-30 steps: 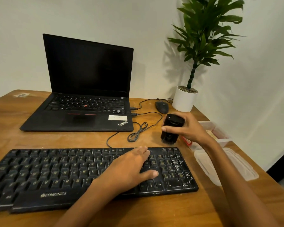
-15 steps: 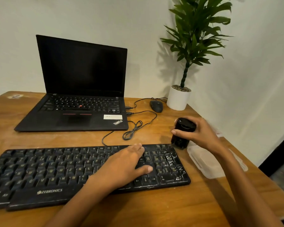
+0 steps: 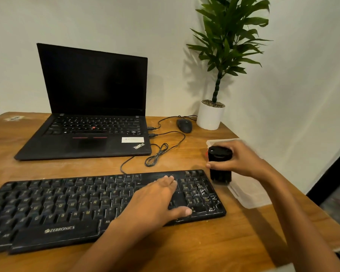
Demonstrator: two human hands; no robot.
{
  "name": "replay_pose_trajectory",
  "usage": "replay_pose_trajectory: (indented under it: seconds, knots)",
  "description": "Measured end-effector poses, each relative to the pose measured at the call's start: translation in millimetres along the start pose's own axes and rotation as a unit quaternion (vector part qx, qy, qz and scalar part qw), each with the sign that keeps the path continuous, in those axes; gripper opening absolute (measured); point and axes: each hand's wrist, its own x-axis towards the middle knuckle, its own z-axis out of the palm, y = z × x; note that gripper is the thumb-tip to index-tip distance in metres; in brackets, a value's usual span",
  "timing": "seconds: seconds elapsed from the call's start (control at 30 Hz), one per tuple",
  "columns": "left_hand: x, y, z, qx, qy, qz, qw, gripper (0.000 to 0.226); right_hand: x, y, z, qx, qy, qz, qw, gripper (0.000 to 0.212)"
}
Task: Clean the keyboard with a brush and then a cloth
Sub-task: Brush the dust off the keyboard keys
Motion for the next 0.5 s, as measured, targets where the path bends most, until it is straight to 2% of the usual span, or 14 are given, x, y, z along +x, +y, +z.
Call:
replay_pose_trajectory:
  seconds: [0.1, 0.17, 0.27, 0.37, 0.43, 0.5]
  knots:
    - [0, 0, 0, 0.003, 0.0, -0.003, 1.0, 0.084, 9, -15, 23, 0.117, 0.024, -0.056, 0.991, 0.038]
    - [-1, 0, 1, -0.002, 0.001, -0.003, 1.0, 0.084, 14, -22, 40, 0.151, 0.011, -0.073, 0.986, 0.031]
    - [-1, -1, 1, -0.009, 0.006, -0.002, 1.0, 0.083, 12, -14, 41, 0.123, -0.015, -0.064, 0.99, 0.032]
    - [-1, -2, 0, -0.011, 0.007, 0.001, 1.0, 0.083, 4, 2, 16, 0.08, 0.003, -0.018, 0.997, 0.045]
    - [-1, -2, 0, -0.009, 0.006, 0.005, 1.0, 0.084, 2, 5, 5, 0.042, 0.015, -0.025, 0.999, 0.051]
    - [0, -2, 0, -0.006, 0.006, 0.005, 1.0, 0.084, 5, -5, 8, 0.068, 0.03, -0.054, 0.996, 0.046]
